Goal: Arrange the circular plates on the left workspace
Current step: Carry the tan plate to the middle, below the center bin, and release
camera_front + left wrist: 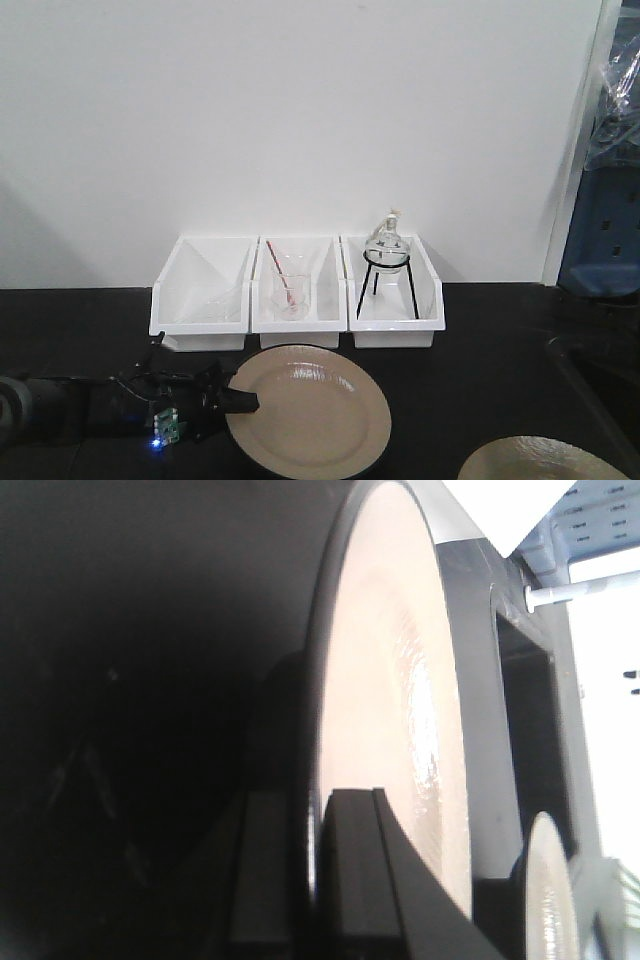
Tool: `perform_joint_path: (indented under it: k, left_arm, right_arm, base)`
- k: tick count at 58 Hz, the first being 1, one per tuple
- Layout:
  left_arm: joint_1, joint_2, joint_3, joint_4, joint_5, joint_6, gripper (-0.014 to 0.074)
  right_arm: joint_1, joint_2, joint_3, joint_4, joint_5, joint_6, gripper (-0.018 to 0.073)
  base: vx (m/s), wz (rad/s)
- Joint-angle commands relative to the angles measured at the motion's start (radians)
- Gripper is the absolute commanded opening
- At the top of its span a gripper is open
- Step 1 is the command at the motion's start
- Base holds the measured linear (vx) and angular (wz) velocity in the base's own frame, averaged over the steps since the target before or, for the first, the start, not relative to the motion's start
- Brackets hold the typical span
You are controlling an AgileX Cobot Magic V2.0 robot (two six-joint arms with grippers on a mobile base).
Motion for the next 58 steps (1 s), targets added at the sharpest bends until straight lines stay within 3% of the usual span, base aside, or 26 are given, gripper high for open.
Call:
perform_joint_path:
  k: [1,11,17,30,40,50,53,58]
  left_arm:
    - [-0.001,-0.062,-0.027,-0.097,0.027,0.030,0.0279]
    - [0.002,-0.063,-0.027,-0.056,0.018,0.037,0.0467]
    - [0.014,-0.063,-0.027,0.014,0.007,0.038,0.0519]
    - [0.081,-0.088,-0.027,0.163,0.014,0.028,0.0524]
    - [0.142,-0.141,-0.027,0.195,0.084,0.027,0.0521]
    - [0.208,-0.238,-0.027,0.220,0.171,0.027,0.0450]
    - [0.230,-0.279,-0.027,0.252,0.196,0.010,0.0384]
    - [0.263,-0.355,-0.027,0.331,0.240,-0.048,0.0195]
  right_arm:
    - [-0.006,-0.024,-0.031,0.078,0.021,-0.016,0.0585]
    - [-0.006,-0.024,-0.031,0.077,0.021,-0.016,0.0585]
    - [-0.006,-0.024,-0.031,0.077,0.022,-0.016,0.0585]
    - [-0.006,-0.024,-0.031,0.077,0.022,-0.016,0.0585]
    - [-0.006,-0.024,-0.031,0.077,0.017,-0.016,0.0585]
    - [-0.006,-0.024,-0.031,0.069,0.018,-0.016,0.0585]
    - [-0.006,-0.024,-0.031,0.057,0.018,-0.015,0.0585]
    - [-0.007,-0.024,-0.031,0.019,0.011,0.017,0.0585]
  base:
    - [0.00,0.00]
    - [0.00,0.00]
    - [0.00,0.00]
    - [0.00,0.00]
    - [0.00,0.00]
    - [0.00,0.00]
    - [0.00,0.00]
    - [0.00,0.00]
